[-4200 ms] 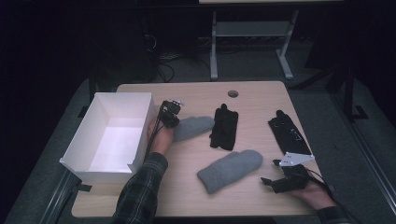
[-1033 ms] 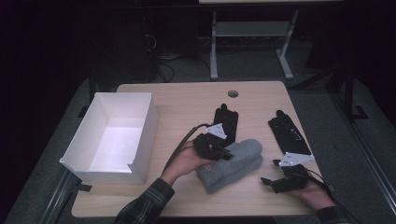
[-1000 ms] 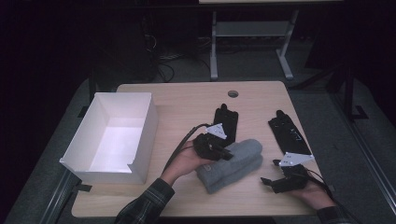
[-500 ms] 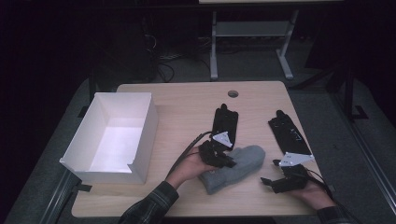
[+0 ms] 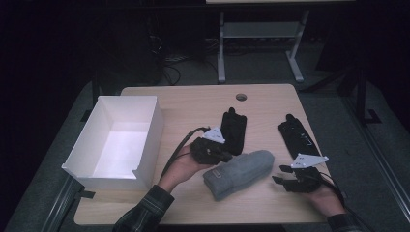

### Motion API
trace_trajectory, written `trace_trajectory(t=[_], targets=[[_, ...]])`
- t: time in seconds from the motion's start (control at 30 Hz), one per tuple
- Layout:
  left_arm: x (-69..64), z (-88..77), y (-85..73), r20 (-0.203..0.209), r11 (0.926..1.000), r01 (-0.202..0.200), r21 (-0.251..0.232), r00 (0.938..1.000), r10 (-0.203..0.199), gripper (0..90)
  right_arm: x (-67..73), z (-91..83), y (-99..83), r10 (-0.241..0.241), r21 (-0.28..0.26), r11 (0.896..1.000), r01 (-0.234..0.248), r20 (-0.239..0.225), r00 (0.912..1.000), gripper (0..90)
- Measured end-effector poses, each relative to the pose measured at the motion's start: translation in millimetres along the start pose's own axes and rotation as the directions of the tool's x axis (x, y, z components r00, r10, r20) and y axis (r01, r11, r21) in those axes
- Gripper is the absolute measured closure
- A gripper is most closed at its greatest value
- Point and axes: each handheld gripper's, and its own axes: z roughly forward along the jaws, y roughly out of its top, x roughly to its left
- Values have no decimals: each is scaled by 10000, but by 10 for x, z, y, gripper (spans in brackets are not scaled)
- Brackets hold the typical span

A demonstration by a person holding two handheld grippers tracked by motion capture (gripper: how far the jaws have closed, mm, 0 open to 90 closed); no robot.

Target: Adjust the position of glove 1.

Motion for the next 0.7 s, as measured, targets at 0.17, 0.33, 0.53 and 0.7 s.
trace_trajectory(t=[0.17,0.33,0.53,0.7], targets=[[155,19,-334,-489,9945,890,550,9951,-863,895,-63,71,167,481,107,9988,-486,464,9978,865],[138,110,-510,-85,9866,1383,871,9904,-1381,895,-51,226,246,506,649,9965,-534,448,9977,900],[30,32,-582,109,9881,1339,751,9908,-1351,895,25,293,322,268,636,9976,-269,26,9996,900],[-62,-59,-695,165,9865,1458,740,9889,-1474,895,130,408,432,-94,639,9979,127,-522,9986,900]])
